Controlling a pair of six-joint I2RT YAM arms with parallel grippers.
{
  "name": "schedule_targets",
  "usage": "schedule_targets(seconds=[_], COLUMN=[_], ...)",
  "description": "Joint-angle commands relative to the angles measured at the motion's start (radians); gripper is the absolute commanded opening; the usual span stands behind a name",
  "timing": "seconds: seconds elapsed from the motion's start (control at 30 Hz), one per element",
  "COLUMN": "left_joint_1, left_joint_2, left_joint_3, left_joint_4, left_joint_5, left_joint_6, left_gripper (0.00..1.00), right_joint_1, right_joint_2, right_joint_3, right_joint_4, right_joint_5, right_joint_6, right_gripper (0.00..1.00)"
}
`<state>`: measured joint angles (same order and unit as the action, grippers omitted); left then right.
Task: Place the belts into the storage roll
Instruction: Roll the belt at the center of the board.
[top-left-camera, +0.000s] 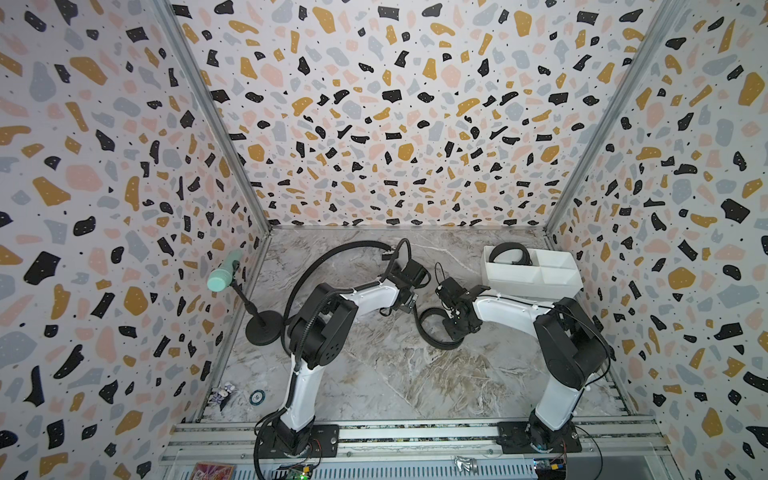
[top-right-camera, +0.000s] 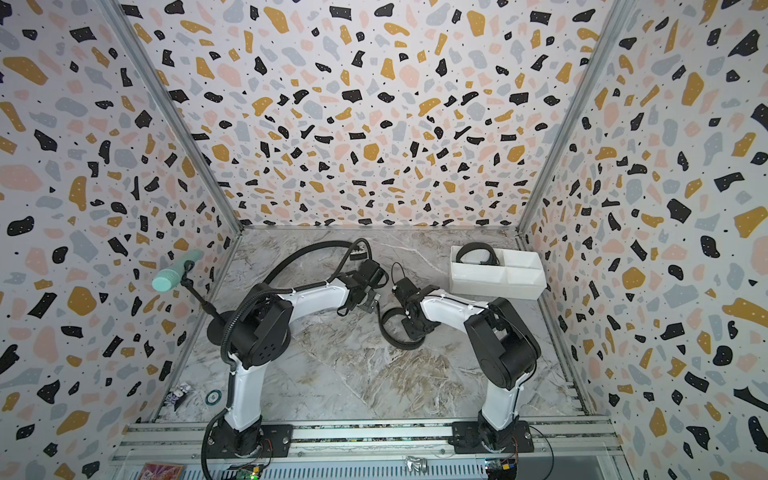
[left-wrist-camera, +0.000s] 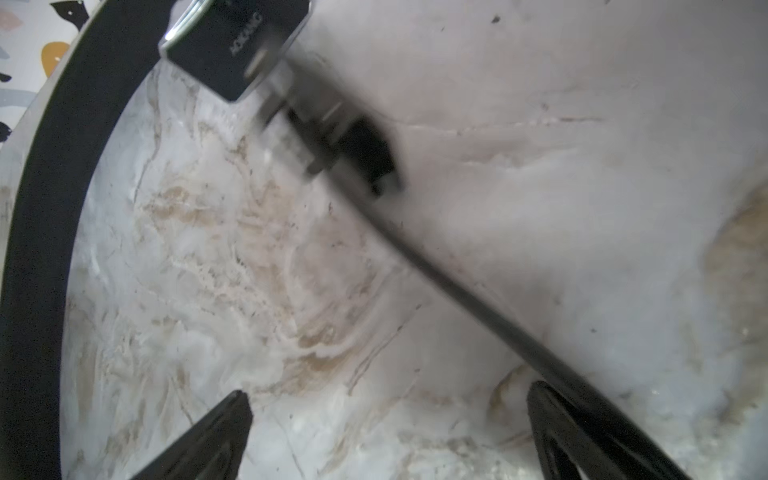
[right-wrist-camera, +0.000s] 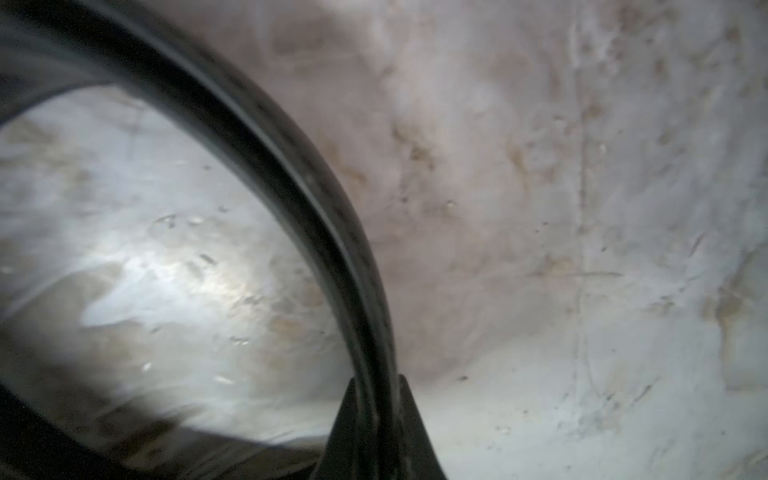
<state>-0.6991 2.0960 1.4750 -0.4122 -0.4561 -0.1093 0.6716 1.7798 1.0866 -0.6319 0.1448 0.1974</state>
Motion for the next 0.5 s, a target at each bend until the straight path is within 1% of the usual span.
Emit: schedule_targets(seconds=[0.0, 0.1, 0.2, 0.37, 0.47], left_joint_1=[-0.041, -0.048, -0.045, -0.037, -0.037], left_joint_2=[0.022, -0.011, -0.077, -0.214, -0.32], left_joint_3=[0.039, -0.01, -0.086, -0.181, -0.271], left_joint_4=[-0.058, -0.043, 0.001, 0.044, 0.086], left_joint_5=[0.034, 0.049, 0.057, 0.064, 0.117], left_joint_6=[0.061, 0.044, 0.018, -0.047, -0.101], left_gripper=[0.99, 1.0, 0.99, 1.0, 1.0], right_joint_1=[0.064, 0.09, 0.103, 0.109, 0.111], right_joint_2=[0.02, 0.024, 0.034, 0.043, 0.041], right_joint_3=[-0.053, -0.044, -0.032, -0.02, -0.025], right_joint_4=[-0.06, -0.051, -0.038, -0.024, -0.017], right_joint_5=[-0.145, -0.155, -0.163, -0.166, -0.168], right_joint_6=[0.044, 0.057, 0.061, 0.066, 0.073], right_gripper=[0.0, 0.0, 0.0, 0.0, 0.0])
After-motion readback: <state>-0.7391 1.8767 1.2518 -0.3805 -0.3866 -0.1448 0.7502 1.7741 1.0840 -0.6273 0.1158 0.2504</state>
